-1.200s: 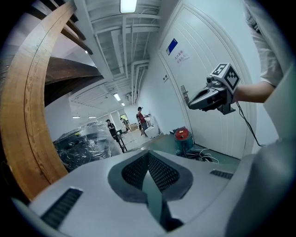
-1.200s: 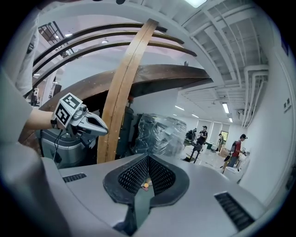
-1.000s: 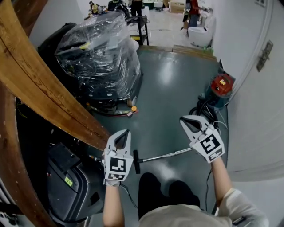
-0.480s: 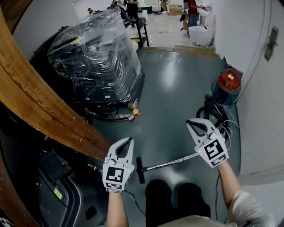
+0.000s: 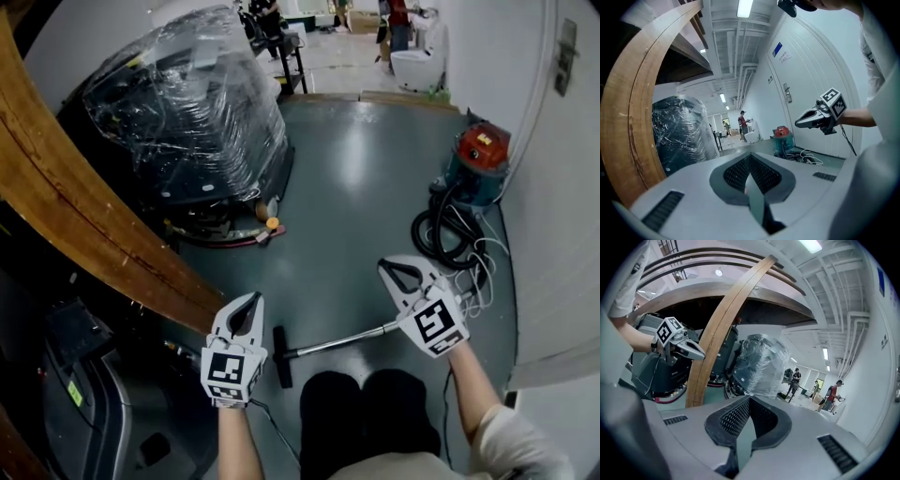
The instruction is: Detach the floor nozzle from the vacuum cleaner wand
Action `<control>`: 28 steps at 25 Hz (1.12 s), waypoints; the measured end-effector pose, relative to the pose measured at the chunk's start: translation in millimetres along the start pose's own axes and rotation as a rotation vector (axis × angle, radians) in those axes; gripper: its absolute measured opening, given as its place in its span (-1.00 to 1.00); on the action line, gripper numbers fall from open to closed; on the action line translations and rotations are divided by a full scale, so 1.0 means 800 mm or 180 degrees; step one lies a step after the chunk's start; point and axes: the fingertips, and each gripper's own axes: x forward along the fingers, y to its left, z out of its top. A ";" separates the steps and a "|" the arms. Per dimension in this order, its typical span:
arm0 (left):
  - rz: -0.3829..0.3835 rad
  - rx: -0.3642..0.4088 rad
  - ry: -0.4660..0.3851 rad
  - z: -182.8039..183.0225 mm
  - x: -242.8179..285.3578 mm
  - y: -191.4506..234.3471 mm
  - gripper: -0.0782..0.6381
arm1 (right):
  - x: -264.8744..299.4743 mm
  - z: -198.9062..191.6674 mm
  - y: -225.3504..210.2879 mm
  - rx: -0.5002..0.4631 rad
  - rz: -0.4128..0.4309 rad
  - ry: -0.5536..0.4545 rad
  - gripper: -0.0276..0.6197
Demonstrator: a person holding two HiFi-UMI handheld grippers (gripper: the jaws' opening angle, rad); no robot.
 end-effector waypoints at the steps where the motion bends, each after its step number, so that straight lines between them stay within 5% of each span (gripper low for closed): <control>1: -0.0027 0.0031 0.0005 -0.011 -0.002 -0.008 -0.78 | -0.003 -0.008 0.005 0.0028 0.0004 -0.0009 -0.82; 6: -0.0180 0.0071 -0.0028 -0.039 -0.016 -0.048 -0.78 | -0.014 -0.034 0.019 0.0124 0.0021 -0.0058 -0.82; 14: 0.0111 -0.0016 0.0141 -0.098 -0.021 -0.050 -0.78 | -0.008 -0.085 0.042 0.0359 0.0093 -0.0075 -0.82; 28: -0.0002 -0.0129 0.0289 -0.255 0.013 -0.016 -0.78 | 0.113 -0.174 0.137 0.0712 0.0533 0.0147 -0.82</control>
